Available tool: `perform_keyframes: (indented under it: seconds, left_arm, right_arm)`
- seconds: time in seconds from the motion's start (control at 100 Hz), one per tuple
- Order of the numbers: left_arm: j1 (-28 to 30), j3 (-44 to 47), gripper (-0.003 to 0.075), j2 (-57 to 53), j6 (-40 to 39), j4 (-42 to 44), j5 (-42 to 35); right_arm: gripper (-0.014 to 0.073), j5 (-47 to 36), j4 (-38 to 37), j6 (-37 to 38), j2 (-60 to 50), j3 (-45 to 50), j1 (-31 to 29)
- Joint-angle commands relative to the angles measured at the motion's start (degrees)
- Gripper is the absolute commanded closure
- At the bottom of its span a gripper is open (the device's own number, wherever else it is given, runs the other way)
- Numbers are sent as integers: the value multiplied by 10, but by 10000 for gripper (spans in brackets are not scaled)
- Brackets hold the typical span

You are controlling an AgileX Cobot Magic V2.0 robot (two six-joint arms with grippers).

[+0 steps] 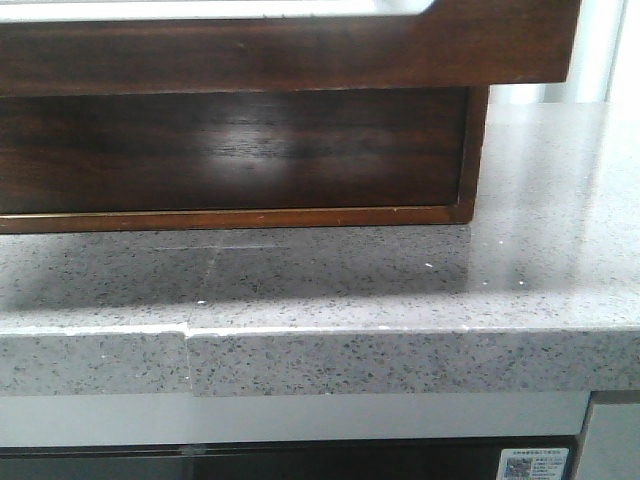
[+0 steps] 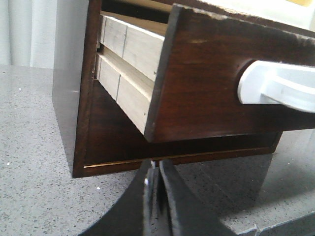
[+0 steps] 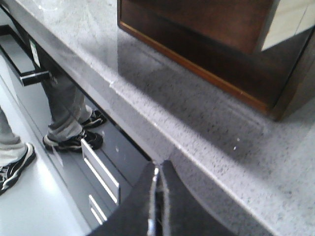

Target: Put scissors in drawer with both arms

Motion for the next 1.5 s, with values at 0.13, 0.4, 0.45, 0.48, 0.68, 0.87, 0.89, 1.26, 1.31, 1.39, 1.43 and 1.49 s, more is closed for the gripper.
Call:
perform_keyframes:
  seconds: [0.13,0.4,0.45,0.48,0.68,0.87,0.89,1.26,1.31,1.39,1.43,1.49]
  left_arm:
    - [-5,-15,742,7,-4,-5,-45]
    - [-5,-15,742,7,-4,-4,-45]
    - [-5,-15,742,7,-4,-4,-45]
    - [-5,-14,742,7,-4,-4,-46]
    - [5,10,742,7,-4,-9,-47]
    - [78,30,742,7,-4,-69,-22]
    - [88,30,742,7,-4,-69,-22]
    - [221,30,742,-10,2,-26,3]
    - [233,30,742,-32,2,-26,23]
    - [250,30,742,-44,2,-27,31]
    - [255,30,742,-45,3,-27,32]
    - [262,30,742,-46,30,-27,36]
  right_arm:
    - [643,-25,8,1,3,-14,2]
    - [643,-25,8,1,3,-14,2]
    - [643,-25,8,1,3,-14,2]
    - [643,-25,8,1,3,-14,2]
    - [643,-25,8,1,3,-14,2]
    - [643,-25,8,1,3,-14,2]
    - [643,-25,8,1,3,-14,2]
    - [643,-25,8,1,3,-14,2]
    - [643,-25,8,1,3,-14,2]
    - [643,-25,8,1,3,-14,2]
    - [643,-24,8,1,3,-14,2]
    - [643,-24,8,1,4,-14,2]
